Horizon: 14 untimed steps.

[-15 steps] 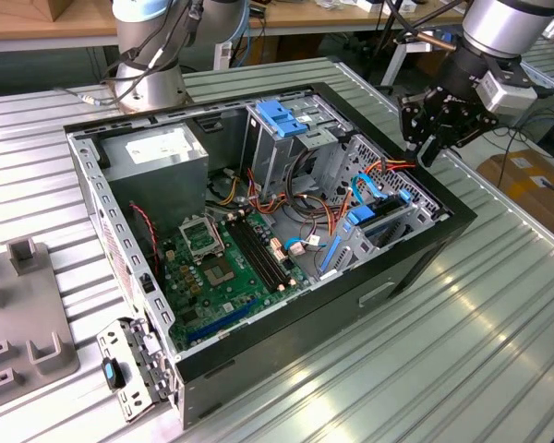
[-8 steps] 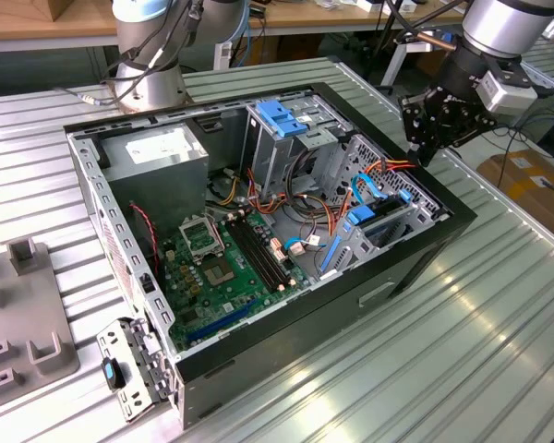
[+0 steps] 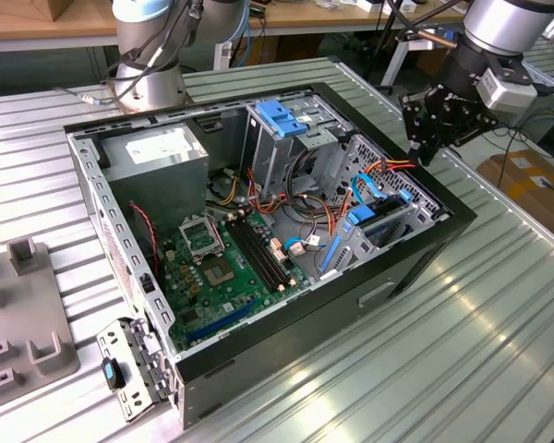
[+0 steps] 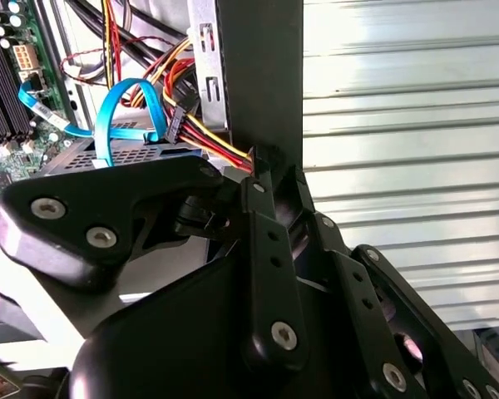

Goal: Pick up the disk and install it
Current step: 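Insert the second disk wire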

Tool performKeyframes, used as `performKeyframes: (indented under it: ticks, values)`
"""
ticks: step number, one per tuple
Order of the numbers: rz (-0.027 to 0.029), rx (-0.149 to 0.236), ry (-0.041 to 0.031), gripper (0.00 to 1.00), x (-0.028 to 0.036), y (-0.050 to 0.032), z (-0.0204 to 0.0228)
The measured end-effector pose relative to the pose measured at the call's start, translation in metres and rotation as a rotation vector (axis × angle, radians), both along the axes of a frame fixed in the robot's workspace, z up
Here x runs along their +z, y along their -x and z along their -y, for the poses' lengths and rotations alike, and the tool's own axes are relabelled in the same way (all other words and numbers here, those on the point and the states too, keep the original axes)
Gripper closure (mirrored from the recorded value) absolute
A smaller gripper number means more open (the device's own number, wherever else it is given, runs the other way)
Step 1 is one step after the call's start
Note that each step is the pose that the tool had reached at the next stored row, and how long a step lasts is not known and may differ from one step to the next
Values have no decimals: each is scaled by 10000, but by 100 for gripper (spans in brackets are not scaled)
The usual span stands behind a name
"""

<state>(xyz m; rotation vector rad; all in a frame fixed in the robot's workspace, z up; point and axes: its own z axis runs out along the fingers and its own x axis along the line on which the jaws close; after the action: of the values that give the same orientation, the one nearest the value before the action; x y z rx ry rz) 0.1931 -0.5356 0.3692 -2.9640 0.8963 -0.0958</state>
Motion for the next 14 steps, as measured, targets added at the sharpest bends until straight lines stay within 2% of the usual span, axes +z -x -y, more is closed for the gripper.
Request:
performKeyframes:
  ticks: [14]
  values:
    - [1, -147, 0, 73, -9, 33, 16]
